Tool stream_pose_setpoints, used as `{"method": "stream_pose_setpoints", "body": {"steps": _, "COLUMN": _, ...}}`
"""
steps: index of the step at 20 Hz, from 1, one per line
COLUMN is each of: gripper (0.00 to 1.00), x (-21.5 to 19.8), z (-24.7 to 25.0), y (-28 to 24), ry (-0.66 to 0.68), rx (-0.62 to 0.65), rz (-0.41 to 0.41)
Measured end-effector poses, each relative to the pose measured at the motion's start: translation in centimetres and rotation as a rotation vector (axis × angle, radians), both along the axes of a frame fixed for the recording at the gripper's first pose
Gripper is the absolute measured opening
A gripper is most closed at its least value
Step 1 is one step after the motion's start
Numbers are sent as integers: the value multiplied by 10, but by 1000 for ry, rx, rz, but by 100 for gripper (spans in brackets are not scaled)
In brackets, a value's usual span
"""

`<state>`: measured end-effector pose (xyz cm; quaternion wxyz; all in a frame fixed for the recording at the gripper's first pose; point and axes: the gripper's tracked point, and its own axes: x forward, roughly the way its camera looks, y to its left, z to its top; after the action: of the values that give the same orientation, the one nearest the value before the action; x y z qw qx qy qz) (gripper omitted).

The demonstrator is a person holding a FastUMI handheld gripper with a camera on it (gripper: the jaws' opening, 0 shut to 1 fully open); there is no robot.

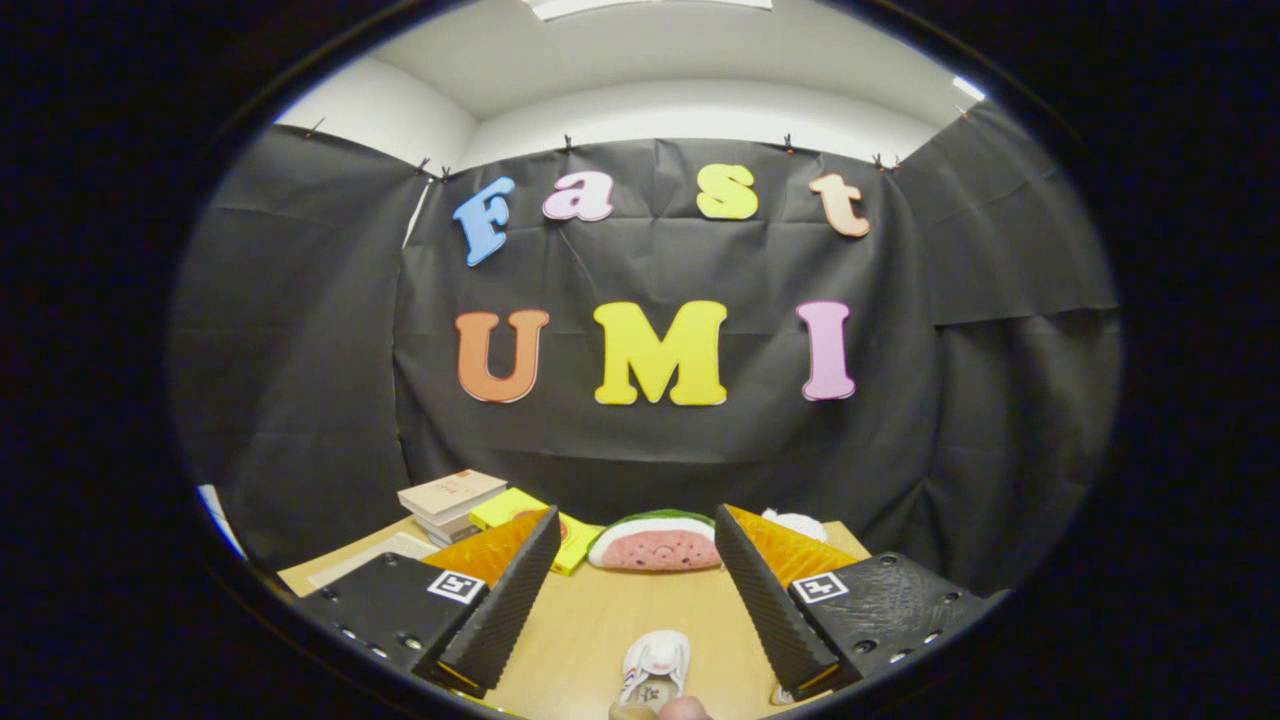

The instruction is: Open the storage box then place both shoes into the box .Put the left shoe in first, then the right shoe, with the right side of both shoes facing outward in a uniform manner.

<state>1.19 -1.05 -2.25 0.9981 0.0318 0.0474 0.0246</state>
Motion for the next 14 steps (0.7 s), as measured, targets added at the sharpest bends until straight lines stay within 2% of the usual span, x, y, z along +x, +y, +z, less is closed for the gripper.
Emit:
{"method": "stream_pose_setpoints", "body": {"steps": 9, "gripper": 95, "x": 7, "z": -43, "y": 51, "ry": 111, "rx": 90, "rz": 90}}
{"method": "stream_pose_setpoints", "body": {"steps": 14, "gripper": 95, "x": 2, "z": -85, "y": 107, "ry": 227, "rx": 193, "rz": 193}}
